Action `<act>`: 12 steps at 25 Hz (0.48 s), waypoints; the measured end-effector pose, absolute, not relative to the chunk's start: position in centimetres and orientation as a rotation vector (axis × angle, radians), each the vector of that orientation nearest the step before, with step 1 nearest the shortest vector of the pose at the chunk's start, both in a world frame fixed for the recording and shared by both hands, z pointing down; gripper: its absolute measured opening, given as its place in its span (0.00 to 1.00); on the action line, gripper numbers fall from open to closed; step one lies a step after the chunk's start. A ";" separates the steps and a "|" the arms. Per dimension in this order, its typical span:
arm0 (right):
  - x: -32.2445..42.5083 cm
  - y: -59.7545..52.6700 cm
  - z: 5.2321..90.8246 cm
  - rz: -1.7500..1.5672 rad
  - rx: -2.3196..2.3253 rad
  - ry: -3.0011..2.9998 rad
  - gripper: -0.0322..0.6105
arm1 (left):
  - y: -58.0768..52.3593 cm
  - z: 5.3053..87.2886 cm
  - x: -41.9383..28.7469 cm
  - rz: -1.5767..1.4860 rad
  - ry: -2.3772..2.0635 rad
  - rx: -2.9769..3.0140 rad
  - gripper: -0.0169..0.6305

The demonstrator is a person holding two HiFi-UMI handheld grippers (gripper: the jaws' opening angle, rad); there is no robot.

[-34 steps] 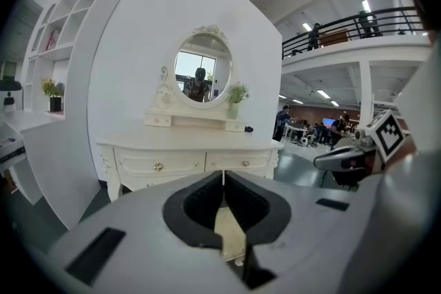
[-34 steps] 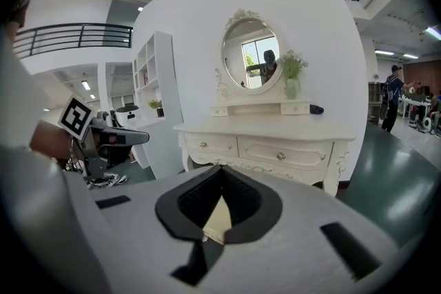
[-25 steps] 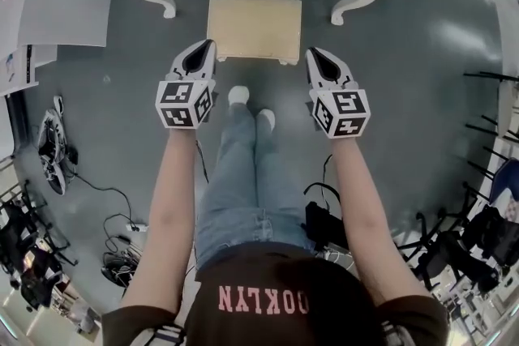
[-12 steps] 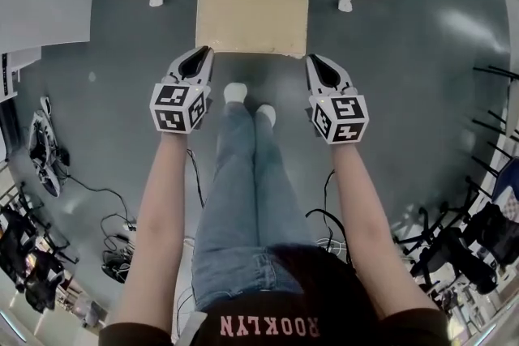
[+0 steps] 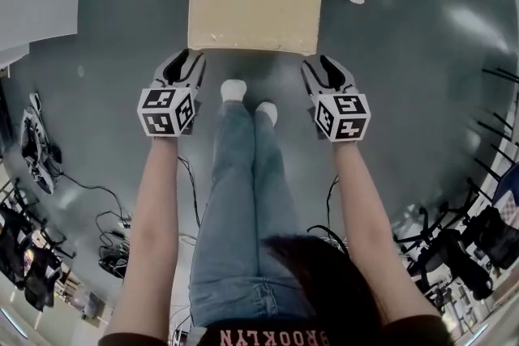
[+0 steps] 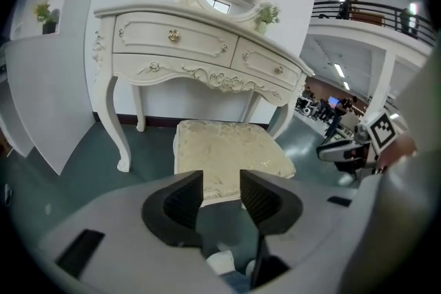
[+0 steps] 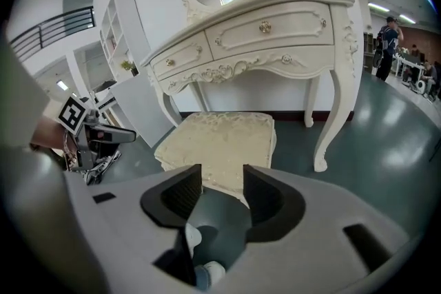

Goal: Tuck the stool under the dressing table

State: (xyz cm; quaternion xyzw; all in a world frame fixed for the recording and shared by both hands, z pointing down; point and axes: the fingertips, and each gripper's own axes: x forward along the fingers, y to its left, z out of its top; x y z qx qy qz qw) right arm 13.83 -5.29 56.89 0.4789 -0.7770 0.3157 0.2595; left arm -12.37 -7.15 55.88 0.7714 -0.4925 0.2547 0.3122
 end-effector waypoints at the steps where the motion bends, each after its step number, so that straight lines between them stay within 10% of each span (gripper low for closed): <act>1: 13.8 -5.2 57.7 0.866 1.292 -2.094 0.33 | -6.9 56.6 -12.8 0.684 -1.297 2.027 0.26; 12: 14.1 -4.9 65.6 0.957 1.253 -1.947 0.45 | -6.8 64.4 -15.2 0.881 -1.229 1.932 0.42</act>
